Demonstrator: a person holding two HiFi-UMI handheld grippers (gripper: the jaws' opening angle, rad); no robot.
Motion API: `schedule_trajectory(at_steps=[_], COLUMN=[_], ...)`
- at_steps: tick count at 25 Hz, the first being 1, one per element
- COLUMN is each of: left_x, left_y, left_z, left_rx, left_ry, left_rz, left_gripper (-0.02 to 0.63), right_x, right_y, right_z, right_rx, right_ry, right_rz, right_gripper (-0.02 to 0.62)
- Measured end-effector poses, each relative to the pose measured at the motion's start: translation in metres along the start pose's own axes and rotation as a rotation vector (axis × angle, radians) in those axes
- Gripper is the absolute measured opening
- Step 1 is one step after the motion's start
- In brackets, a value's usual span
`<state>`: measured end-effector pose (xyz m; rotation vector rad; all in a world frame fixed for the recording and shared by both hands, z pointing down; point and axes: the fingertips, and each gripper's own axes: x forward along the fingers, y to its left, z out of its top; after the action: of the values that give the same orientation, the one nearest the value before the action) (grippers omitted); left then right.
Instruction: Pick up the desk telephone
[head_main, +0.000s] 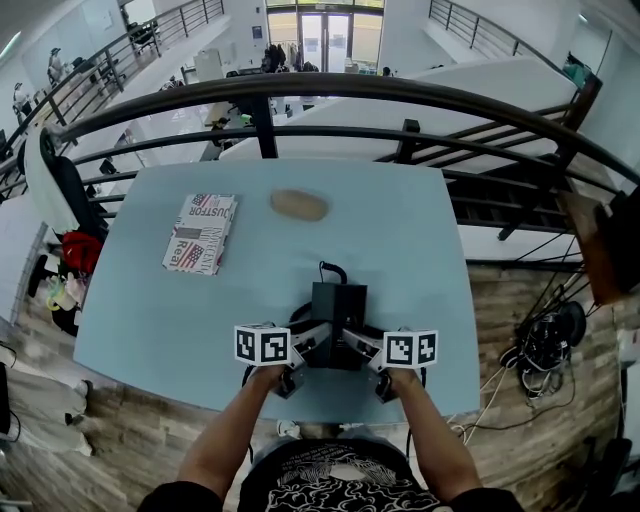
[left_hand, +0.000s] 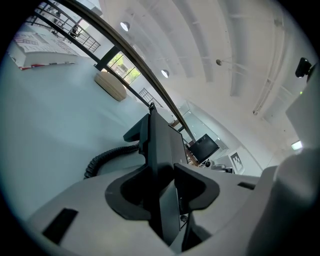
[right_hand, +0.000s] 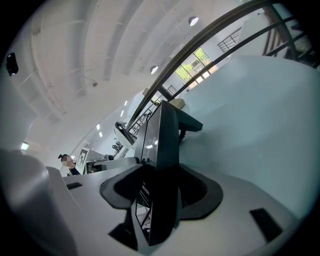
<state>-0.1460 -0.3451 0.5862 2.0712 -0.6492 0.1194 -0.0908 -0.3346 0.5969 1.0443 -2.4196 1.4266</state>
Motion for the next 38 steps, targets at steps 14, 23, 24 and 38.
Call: schedule_trajectory(at_steps=[14,23,24,38], left_x=[-0.020,-0.042,-0.045,-0.087], left_y=[-0.012,-0.056,-0.062,-0.141], left_z=[0.033,0.094,0.101,0.172], left_rx=[-0.017,0.085,0.105,0.322], left_ry=[-0.133,-0.276,-0.290,-0.452], left_rz=[-0.027,-0.075,-0.077,-0.116], left_gripper=[0.149,0.149,0.149,0.149], right_x=[-0.006,-0.023,-0.025,-0.065], right_y=[0.031,0.082,0.089,0.171], right_z=[0.035,0.093,0.100,0.164], right_rx=[-0.046,-0.175,-0.189,-0.382], right_ry=[-0.089,-0.209,-0.226,-0.427], right_rz=[0.060,0.107,0.113,0.201], right_gripper=[0.190,0.187,0.187,0.187])
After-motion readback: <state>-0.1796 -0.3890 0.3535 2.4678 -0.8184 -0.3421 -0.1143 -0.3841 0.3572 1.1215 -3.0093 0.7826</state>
